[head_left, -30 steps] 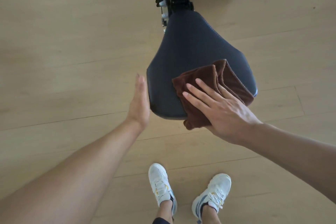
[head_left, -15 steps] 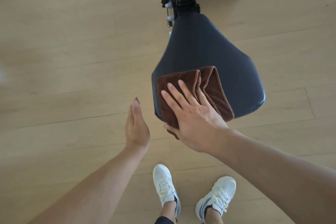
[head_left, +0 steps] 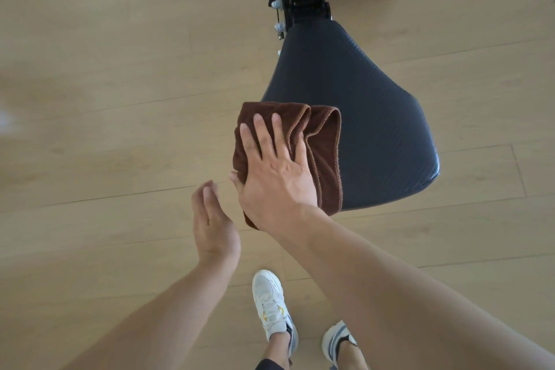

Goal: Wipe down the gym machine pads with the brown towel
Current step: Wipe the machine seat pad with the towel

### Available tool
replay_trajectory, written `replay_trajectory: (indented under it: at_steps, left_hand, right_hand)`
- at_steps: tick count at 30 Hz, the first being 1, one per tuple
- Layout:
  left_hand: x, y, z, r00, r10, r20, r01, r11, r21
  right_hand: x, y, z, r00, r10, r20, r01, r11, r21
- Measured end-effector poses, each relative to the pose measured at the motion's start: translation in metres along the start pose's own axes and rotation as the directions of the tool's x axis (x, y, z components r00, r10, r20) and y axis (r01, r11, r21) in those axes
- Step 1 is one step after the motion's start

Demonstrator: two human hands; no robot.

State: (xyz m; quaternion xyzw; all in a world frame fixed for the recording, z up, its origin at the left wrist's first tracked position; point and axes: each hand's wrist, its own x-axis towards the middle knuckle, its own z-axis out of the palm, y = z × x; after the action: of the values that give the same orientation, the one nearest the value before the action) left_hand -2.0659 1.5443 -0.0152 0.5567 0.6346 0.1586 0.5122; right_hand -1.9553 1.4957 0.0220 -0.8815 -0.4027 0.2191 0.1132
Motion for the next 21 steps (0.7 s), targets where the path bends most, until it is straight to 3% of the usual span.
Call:
replay_trajectory:
  at_steps: [7,15,21]
  left_hand:
    - [-0.011,0.028,0.025,0.995,-0.099,-0.032,0.100,0.995,0.017]
    - [0.013,0.068,0.048,1.000,0.004,-0.020,-0.003,0.999,0.035]
    - [0.011,0.068,0.068,0.985,0.072,-0.159,-0.047,0.987,0.156]
  right_hand:
    - [0.036,-0.007,-0.002,0.996,0.063,-0.068,-0.060,0.997,0.041]
    - [0.097,0.009,-0.019,0.972,0.110,-0.206,-0.085,0.988,0.126]
    - [0.136,0.042,-0.042,0.954,0.125,-0.274,-0.097,0.989,0.115]
